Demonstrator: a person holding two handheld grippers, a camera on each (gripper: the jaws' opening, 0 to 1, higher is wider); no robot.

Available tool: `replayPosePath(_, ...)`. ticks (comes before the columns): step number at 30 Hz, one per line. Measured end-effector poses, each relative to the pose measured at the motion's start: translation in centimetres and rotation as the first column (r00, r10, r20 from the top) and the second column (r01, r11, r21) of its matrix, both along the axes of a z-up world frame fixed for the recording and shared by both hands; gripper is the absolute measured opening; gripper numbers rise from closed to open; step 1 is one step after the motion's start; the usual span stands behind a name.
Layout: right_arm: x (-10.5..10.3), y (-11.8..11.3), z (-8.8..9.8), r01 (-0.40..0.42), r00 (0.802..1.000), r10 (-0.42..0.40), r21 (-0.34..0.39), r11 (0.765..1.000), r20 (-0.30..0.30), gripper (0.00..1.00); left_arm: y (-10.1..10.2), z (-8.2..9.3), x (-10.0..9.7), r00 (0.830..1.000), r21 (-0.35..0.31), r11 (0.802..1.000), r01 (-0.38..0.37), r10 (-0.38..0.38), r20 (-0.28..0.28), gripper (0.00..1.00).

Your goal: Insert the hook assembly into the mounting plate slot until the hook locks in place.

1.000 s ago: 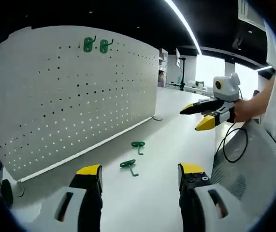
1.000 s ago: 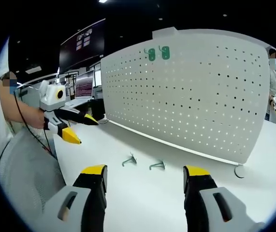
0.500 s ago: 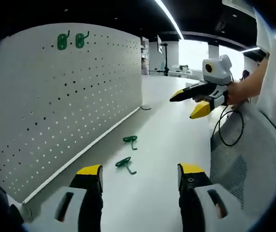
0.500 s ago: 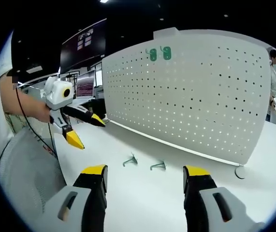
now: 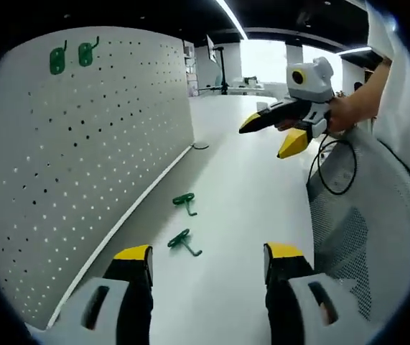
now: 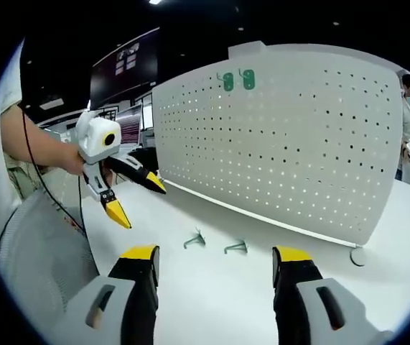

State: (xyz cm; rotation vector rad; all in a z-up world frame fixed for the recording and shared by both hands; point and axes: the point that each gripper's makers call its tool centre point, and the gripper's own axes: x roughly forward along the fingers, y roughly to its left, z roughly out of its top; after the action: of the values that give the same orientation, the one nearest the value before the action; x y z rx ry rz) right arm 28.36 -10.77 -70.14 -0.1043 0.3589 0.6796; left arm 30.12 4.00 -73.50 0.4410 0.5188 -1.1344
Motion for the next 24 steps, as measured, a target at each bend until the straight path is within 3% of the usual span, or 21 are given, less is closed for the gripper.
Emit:
replayPosePath(19, 0.0, -0.1, -0.2, 0.003, 1.000, -0.002, 0.002, 1.000, -0.012, 0.61, 0.4, -1.5, 1.7, 0.997, 0.081, 0.994, 0.078, -0.076, -0.027, 0.64)
replayPosePath(24, -0.2, 0.3, -0.4, -0.012, 1.000, 0.012, 0.000, 1.000, -0.019, 0.61, 0.4, -2.1, 2.0, 0.992, 0.125, 0.984, 0.125, -0.123, -0.023, 0.64)
